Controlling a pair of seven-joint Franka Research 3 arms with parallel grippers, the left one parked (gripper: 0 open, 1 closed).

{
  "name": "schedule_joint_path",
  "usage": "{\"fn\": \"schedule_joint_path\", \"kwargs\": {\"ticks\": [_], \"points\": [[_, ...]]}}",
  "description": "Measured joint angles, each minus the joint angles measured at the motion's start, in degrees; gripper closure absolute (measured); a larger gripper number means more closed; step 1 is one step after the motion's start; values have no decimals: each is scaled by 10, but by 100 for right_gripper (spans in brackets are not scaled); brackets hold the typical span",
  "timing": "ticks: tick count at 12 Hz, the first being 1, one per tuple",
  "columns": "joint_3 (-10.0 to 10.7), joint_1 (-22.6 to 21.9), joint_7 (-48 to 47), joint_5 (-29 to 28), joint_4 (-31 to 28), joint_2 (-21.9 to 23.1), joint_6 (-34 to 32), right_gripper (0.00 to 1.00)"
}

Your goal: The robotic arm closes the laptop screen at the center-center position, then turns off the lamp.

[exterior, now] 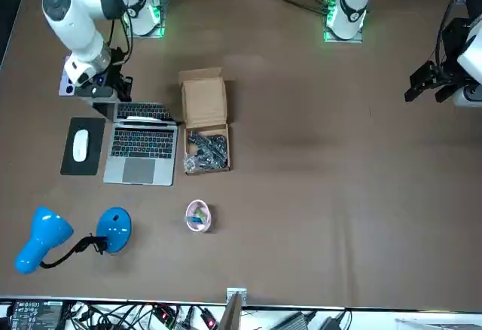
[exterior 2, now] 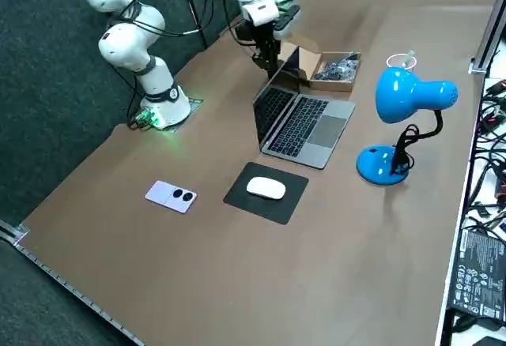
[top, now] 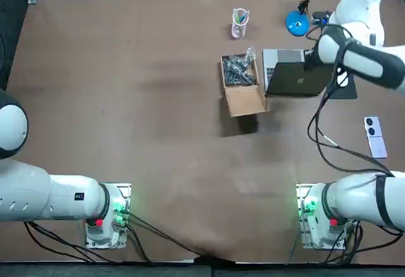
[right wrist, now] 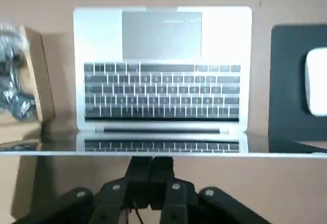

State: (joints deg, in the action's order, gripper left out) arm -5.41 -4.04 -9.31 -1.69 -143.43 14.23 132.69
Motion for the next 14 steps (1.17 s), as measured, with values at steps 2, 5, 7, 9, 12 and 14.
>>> {"fn": "schedule_joint_path", "kwargs": {"ticks": [2, 5, 7, 9, 12, 14], "points": [[3, 6, 0, 0, 47, -43, 6, 98], [5, 19, 0, 0, 105, -119, 43, 98], [6, 25, 0, 0, 153, -204, 81, 98], [7, 25, 0, 0, 188, -254, 87, 98], [7, 25, 0, 0, 213, -310, 116, 98], [7, 25, 0, 0, 216, -340, 146, 98]]}}
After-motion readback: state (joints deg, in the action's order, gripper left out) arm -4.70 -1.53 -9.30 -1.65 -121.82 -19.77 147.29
